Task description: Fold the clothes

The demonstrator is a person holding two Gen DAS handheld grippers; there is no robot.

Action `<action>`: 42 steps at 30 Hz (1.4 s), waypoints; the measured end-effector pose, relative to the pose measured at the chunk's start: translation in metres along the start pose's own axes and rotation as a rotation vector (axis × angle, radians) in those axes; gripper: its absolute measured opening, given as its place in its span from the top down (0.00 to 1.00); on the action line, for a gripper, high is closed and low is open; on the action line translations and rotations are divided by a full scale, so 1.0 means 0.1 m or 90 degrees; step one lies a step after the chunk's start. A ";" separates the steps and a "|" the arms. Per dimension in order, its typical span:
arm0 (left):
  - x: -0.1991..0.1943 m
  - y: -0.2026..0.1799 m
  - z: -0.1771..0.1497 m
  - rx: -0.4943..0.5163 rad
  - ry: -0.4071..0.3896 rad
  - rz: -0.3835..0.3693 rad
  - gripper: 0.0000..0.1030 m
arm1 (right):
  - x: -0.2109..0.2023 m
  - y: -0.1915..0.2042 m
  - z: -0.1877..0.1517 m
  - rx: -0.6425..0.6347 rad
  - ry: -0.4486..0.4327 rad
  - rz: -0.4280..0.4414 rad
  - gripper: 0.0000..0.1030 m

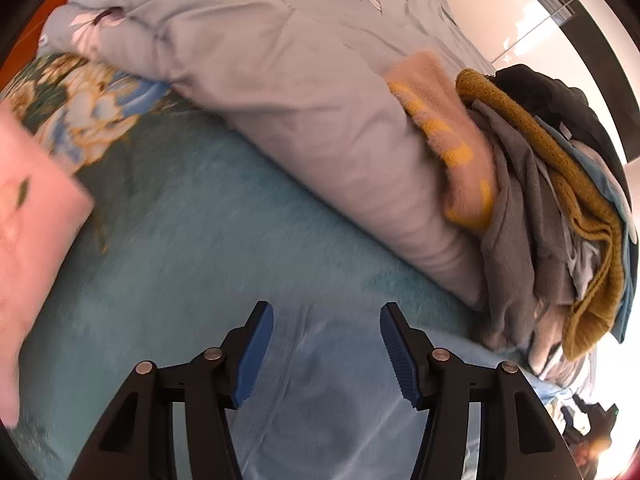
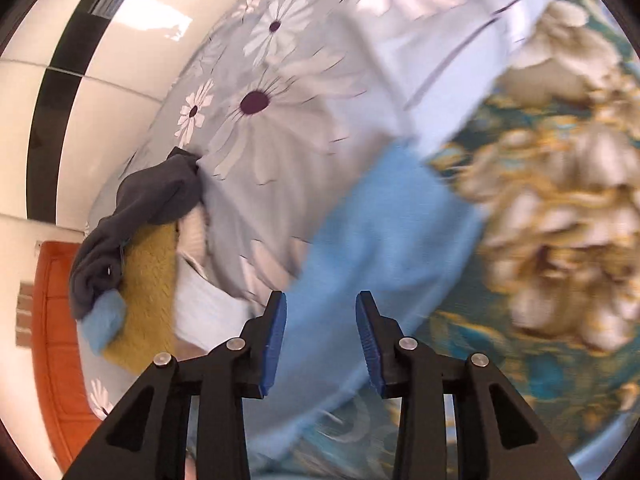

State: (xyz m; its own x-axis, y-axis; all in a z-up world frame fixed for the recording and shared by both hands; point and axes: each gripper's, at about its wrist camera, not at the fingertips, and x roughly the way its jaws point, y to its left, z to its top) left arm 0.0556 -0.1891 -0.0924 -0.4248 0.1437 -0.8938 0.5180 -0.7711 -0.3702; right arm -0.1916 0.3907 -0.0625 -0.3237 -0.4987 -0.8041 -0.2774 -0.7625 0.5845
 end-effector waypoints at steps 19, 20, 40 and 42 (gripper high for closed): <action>0.37 0.28 0.05 -0.016 0.094 -0.024 0.71 | 0.33 0.08 0.14 -0.007 0.021 -0.114 0.97; 0.32 0.27 0.04 -0.013 0.087 -0.033 0.72 | 0.29 0.07 0.12 -0.013 0.020 -0.113 0.97; -0.78 0.19 -0.40 0.050 -0.021 -0.141 0.74 | -0.79 -0.12 -0.31 -0.026 -0.028 0.004 0.97; -0.82 0.16 -0.39 0.062 -0.026 -0.136 0.74 | -0.66 -0.03 -0.29 -0.027 -0.020 -0.001 0.97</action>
State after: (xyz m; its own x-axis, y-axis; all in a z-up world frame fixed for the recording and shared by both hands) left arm 0.1279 -0.1885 -0.0346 -0.5481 0.2857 -0.7861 0.3399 -0.7827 -0.5214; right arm -0.1434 0.4144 -0.0140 -0.3520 -0.4847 -0.8007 -0.2402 -0.7800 0.5778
